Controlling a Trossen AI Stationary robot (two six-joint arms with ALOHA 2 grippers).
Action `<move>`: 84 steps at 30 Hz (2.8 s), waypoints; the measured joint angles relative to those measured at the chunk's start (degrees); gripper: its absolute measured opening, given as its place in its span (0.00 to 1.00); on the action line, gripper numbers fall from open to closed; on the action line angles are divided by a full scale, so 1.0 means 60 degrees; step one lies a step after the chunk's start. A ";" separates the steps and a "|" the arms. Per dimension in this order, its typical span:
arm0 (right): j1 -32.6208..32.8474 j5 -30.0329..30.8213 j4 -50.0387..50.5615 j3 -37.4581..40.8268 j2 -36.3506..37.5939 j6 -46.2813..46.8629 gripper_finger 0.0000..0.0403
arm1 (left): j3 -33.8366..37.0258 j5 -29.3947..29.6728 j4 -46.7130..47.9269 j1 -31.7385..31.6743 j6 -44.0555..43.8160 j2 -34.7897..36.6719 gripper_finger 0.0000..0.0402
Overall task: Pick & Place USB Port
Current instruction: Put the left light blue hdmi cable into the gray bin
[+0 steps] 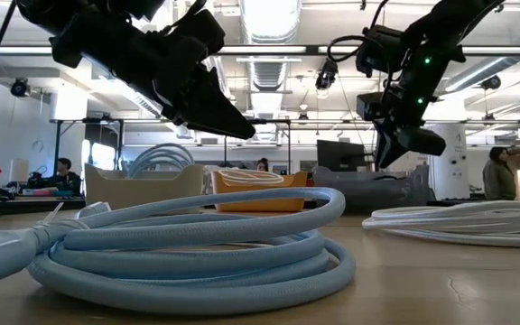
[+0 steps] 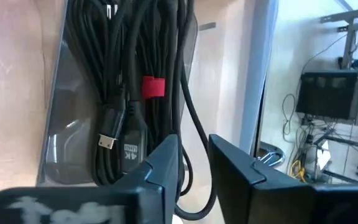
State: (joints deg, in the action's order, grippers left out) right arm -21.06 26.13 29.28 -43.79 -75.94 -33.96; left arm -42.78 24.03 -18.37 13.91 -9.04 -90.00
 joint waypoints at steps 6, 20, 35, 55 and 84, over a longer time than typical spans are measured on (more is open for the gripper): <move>0.0160 -0.0008 0.0078 0.0000 0.0333 0.1013 0.28 | 0.0004 0.0000 0.0000 0.0000 -0.0313 0.0000 0.43; 0.1904 -0.0138 0.0019 -0.0004 0.1139 0.3077 0.29 | 0.0011 -0.2208 -0.0360 0.0053 -0.1091 -0.0019 0.43; 0.2942 -0.0147 -0.0227 -0.0004 0.1092 0.3900 0.28 | -0.0771 -0.3745 -0.0940 0.0672 -0.1079 -0.2096 0.43; 0.2972 -0.0204 -0.0277 -0.0004 0.1081 0.4417 0.28 | -0.0980 -0.3533 0.0347 0.0793 -0.0444 -0.2736 0.32; 0.2969 -0.1188 -0.0811 -0.0007 0.1081 0.4327 0.21 | -0.0936 0.7282 0.4155 0.0194 0.0994 0.1641 0.07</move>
State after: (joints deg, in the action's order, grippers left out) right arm -3.25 19.00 24.41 -43.83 -69.45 -8.00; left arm -48.40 67.72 6.56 15.07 -3.07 -80.15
